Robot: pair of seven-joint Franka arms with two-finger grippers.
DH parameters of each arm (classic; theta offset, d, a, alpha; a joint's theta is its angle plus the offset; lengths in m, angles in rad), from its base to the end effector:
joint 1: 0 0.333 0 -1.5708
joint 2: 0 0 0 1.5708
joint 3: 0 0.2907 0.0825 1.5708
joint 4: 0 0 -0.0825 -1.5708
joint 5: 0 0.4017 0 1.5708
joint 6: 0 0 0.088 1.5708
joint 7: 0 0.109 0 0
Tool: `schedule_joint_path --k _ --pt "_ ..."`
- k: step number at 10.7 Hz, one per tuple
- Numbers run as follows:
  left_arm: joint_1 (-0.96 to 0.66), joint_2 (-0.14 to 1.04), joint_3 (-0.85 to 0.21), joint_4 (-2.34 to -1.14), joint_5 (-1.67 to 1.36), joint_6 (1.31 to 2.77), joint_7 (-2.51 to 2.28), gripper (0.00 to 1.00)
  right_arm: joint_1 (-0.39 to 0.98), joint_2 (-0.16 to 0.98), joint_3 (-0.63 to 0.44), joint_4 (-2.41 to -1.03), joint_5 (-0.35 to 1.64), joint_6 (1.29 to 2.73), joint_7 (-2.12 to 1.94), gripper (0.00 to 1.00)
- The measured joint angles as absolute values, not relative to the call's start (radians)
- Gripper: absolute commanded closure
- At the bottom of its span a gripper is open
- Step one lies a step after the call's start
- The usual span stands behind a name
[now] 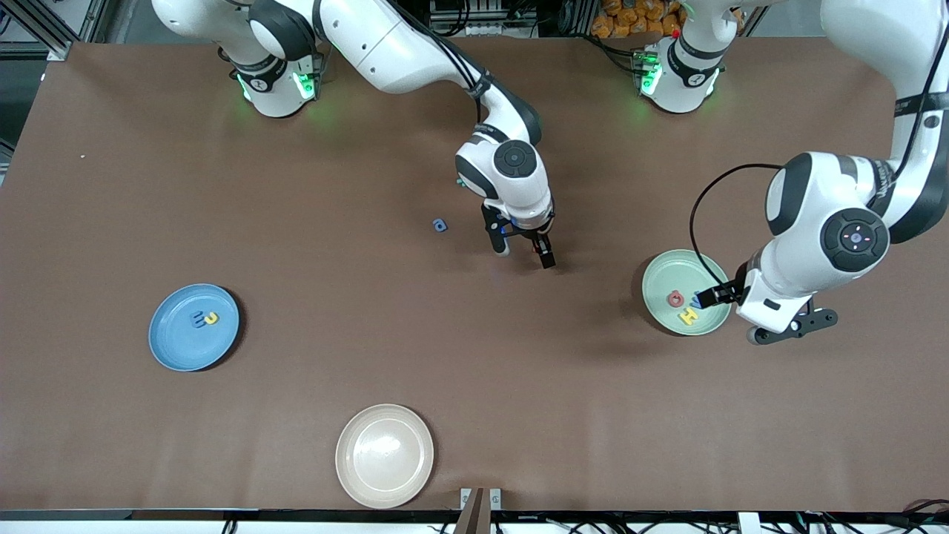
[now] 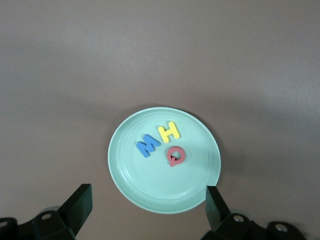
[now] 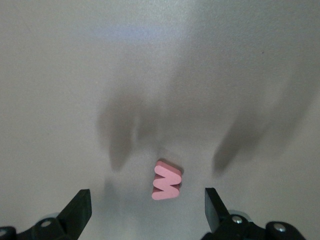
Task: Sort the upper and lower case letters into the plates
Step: 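Grasp the pink W with the right gripper while the left gripper lifts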
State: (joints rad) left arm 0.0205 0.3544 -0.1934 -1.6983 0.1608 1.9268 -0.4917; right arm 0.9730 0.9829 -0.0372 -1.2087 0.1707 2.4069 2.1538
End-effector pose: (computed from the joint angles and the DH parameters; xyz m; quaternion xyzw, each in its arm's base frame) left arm 0.6400 -0.0914 0.3487 -0.9890 -0.1301 0.0426 0.0569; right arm 0.4504 0.6267 0.1717 -0.7867 0.6058 0.0464 0.1089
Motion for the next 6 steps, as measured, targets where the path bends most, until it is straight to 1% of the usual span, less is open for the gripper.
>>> schedule_joint_path --k 6 --pt "0.017 0.301 -0.265 -1.637 0.161 1.747 -0.492 0.0 0.986 1.027 -0.036 -1.201 0.171 2.449 2.156 0.0"
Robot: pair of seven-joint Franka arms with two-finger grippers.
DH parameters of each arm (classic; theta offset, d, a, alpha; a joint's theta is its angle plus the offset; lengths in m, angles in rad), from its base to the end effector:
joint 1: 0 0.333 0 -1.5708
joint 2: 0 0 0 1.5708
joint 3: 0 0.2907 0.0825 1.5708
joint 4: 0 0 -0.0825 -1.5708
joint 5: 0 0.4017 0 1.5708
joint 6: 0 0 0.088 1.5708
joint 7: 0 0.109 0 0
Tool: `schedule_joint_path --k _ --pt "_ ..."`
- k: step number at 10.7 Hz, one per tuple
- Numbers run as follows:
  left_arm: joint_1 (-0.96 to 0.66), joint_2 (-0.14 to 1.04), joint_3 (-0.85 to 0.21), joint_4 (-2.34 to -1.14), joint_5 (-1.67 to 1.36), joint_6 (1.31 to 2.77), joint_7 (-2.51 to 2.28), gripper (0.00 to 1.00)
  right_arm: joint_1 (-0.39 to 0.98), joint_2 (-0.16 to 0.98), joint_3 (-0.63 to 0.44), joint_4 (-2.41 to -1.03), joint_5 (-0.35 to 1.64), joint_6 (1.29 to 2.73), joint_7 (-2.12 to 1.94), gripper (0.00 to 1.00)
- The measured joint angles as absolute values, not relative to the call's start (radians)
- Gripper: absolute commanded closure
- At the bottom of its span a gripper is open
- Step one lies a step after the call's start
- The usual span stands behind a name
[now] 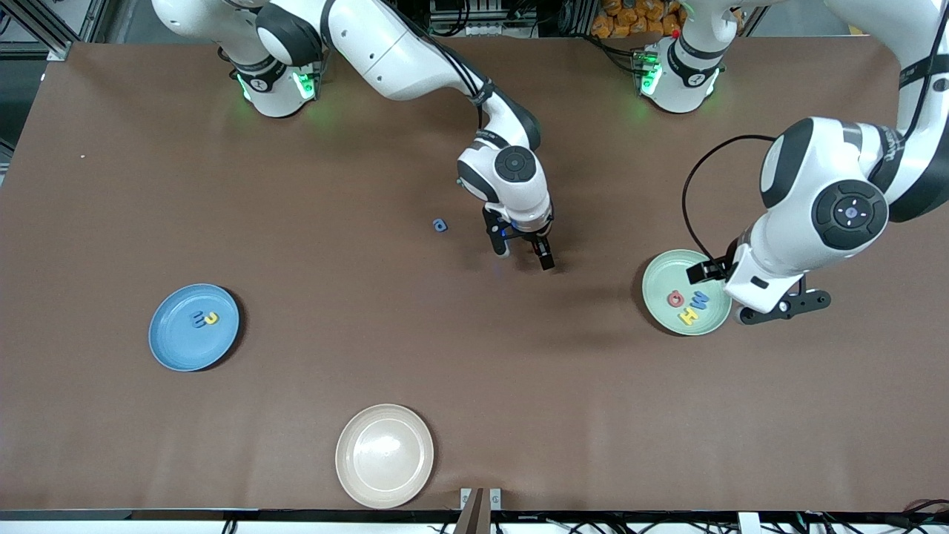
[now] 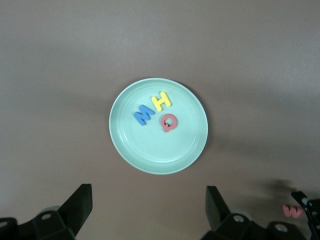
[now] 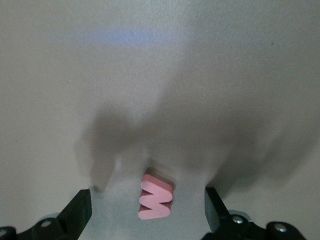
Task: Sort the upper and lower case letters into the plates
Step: 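Grasp the pink W with the right gripper while the left gripper lifts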
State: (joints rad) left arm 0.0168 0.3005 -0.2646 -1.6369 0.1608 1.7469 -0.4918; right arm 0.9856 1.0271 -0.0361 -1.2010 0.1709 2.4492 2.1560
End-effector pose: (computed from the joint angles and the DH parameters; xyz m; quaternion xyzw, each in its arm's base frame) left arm 0.6220 -0.1292 0.4016 -0.9900 -0.1023 0.0693 0.0681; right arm 0.4416 0.6305 0.1459 -0.7888 0.6028 0.0451 0.1114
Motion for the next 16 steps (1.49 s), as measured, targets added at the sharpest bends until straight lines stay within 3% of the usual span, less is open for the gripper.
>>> schedule_joint_path --k 14,15,16 --pt "0.015 0.246 -0.422 -1.624 0.136 1.651 -0.515 0.0 0.984 1.03 -0.026 -1.195 0.179 2.432 2.18 0.0" --pt "0.016 0.246 -0.426 -1.624 0.125 1.651 -0.515 0.0 0.984 1.03 -0.026 -1.195 0.179 2.432 2.181 0.12" --pt "0.016 0.246 -0.438 -1.624 0.121 1.651 -0.516 0.0 0.984 1.03 -0.026 -1.195 0.179 2.431 2.181 0.76"
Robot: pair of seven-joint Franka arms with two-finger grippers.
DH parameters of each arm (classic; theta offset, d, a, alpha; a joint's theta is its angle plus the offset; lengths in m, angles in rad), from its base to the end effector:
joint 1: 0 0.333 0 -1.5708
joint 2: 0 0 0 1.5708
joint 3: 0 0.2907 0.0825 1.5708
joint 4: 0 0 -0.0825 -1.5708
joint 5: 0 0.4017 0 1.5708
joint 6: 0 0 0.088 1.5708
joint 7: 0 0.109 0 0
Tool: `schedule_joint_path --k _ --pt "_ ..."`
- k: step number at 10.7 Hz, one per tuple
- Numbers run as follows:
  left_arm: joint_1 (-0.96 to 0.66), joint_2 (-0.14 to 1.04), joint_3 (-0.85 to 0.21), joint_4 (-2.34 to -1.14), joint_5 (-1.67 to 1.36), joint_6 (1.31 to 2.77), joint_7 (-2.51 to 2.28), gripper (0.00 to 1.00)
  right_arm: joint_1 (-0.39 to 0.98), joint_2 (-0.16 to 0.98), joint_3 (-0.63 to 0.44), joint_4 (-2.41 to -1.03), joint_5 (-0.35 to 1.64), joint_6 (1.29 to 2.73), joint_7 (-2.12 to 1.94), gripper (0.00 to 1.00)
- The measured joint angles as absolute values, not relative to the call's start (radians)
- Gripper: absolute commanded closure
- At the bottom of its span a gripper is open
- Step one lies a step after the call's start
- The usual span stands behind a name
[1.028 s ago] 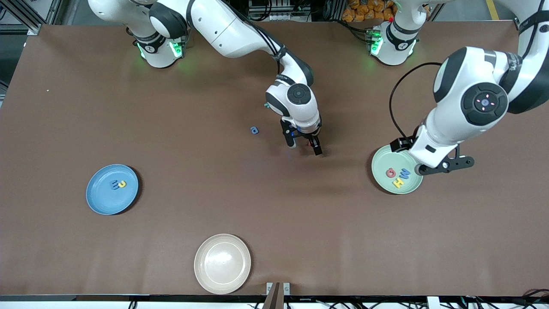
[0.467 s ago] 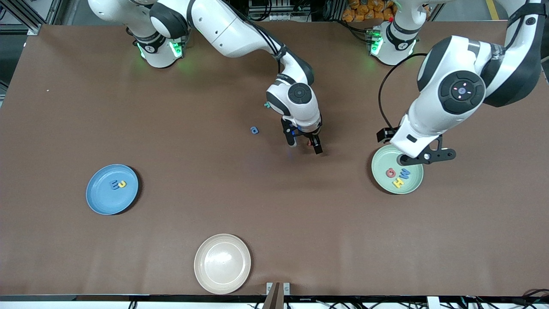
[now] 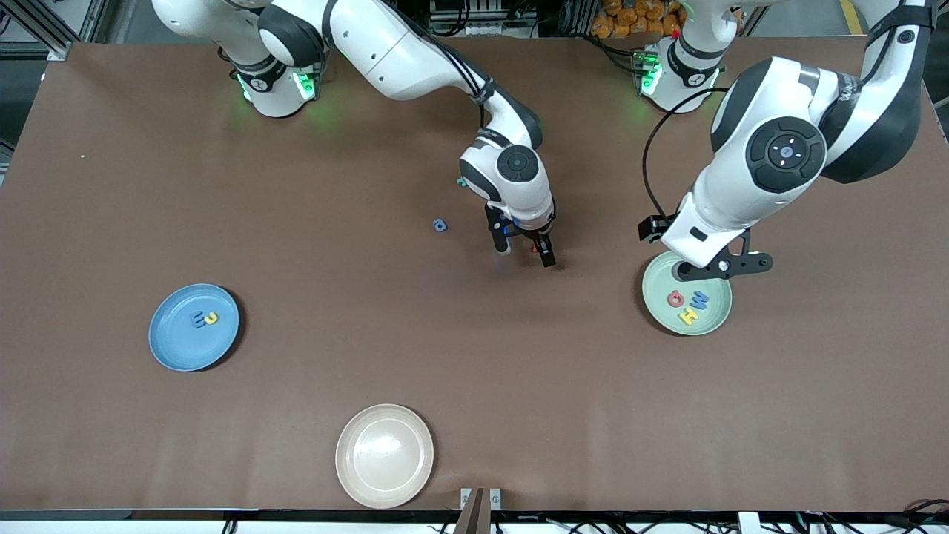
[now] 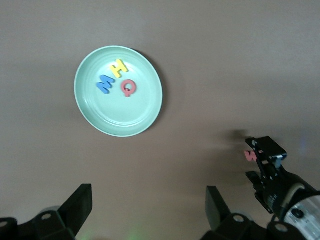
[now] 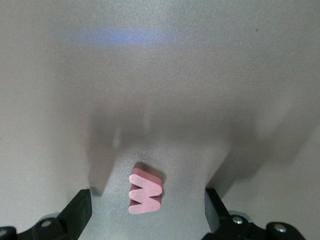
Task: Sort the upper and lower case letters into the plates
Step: 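Grasp the pink W with the right gripper while the left gripper lifts, then carry the W toward the blue plate while the left gripper reaches letters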
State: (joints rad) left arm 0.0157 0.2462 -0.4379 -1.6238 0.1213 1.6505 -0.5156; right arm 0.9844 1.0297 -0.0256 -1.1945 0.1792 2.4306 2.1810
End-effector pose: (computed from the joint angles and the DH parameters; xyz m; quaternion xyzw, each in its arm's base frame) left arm 0.5771 -0.2253 0.4425 -0.9945 -0.0364 0.0836 0.0509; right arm 0.4369 0.6332 0.1449 -0.7811 0.6133 0.0547 0.1031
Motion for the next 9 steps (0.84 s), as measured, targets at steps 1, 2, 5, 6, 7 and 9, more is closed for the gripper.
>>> schedule_joint_path --k 1,2,5,6,7,9 --pt "0.015 0.246 -0.45 -1.624 0.121 1.651 -0.519 0.0 0.985 1.029 -0.025 -1.192 0.18 2.422 2.182 1.0" --pt "0.015 0.246 -0.456 -1.624 0.121 1.651 -0.521 0.0 0.986 1.029 -0.025 -1.189 0.18 2.419 2.184 1.0" --pt "0.015 0.246 -0.458 -1.624 0.115 1.65 -0.522 0.0 0.985 1.028 -0.026 -1.176 0.18 2.42 2.184 1.0" --pt "0.015 0.246 -0.46 -1.624 0.101 1.65 -0.522 0.0 0.985 1.028 -0.026 -1.175 0.18 2.418 2.184 1.0" --pt "0.015 0.246 -0.465 -1.624 0.088 1.65 -0.522 0.0 0.985 1.027 -0.026 -1.174 0.18 2.417 2.184 1.0" --pt "0.016 0.246 -0.49 -1.624 0.082 1.65 -0.538 0.0 0.982 1.025 -0.032 -1.169 0.178 2.399 2.154 1.0"
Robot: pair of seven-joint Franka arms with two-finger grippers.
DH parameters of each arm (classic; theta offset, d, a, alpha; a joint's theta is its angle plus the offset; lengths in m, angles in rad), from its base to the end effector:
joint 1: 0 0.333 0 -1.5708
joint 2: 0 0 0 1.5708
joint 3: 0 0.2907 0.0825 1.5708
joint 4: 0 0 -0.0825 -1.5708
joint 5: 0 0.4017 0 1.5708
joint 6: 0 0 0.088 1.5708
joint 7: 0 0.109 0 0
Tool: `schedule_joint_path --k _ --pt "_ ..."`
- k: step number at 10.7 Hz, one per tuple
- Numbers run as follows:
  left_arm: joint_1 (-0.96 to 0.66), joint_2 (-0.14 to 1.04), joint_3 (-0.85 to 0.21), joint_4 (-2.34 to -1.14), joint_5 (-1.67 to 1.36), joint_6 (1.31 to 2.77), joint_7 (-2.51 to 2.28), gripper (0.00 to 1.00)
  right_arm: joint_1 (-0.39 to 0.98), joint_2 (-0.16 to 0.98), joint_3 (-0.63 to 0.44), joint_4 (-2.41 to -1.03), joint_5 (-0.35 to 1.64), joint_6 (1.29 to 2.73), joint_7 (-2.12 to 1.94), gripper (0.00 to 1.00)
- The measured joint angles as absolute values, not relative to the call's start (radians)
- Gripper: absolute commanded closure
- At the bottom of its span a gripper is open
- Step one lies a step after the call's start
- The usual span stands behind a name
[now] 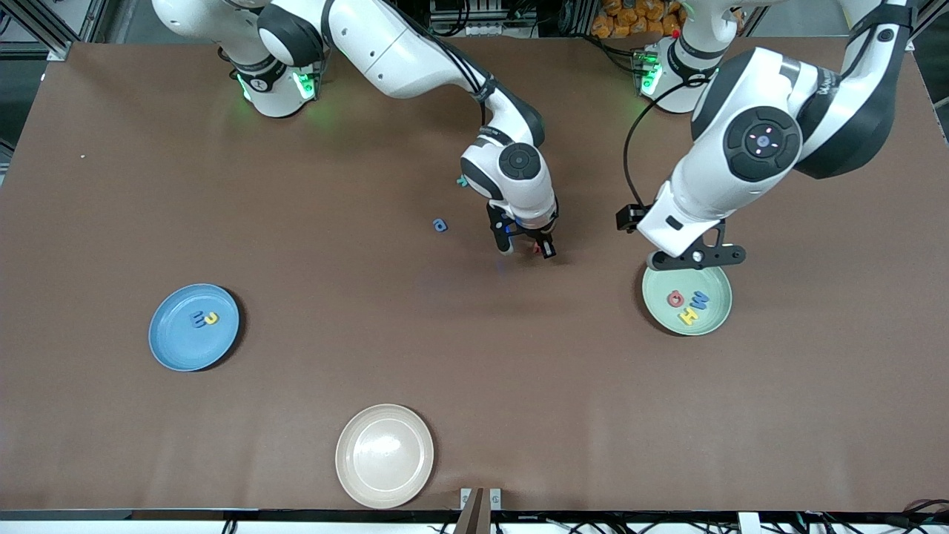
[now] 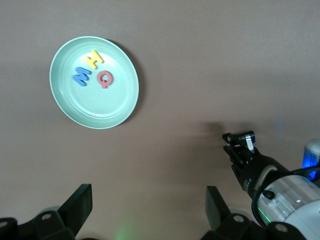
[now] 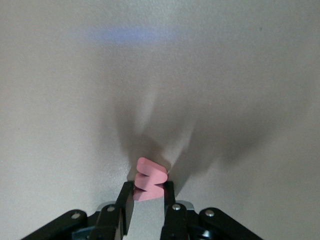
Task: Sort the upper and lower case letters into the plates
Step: 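Carry the W toward the blue plate while the left gripper reaches letters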
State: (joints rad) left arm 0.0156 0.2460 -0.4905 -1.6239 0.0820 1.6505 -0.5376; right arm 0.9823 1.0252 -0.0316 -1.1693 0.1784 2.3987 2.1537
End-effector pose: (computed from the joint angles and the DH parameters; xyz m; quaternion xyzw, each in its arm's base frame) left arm 0.5629 -0.2566 0.4458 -0.9950 -0.0248 0.0913 0.0307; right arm 0.4427 0.6348 0.1571 -0.7895 0.6028 0.0521 0.1030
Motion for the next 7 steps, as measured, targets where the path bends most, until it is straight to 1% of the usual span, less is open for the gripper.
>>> schedule_joint_path --k 3,7 --pt "0.014 0.246 -0.527 -1.624 0.05 1.65 -0.57 0.0 0.925 0.989 -0.042 -1.156 0.178 2.316 2.005 1.0" --pt "0.013 0.247 -0.587 -1.626 0.044 1.654 -0.614 0.0 0.796 0.918 -0.066 -1.161 0.171 2.086 1.715 1.0"
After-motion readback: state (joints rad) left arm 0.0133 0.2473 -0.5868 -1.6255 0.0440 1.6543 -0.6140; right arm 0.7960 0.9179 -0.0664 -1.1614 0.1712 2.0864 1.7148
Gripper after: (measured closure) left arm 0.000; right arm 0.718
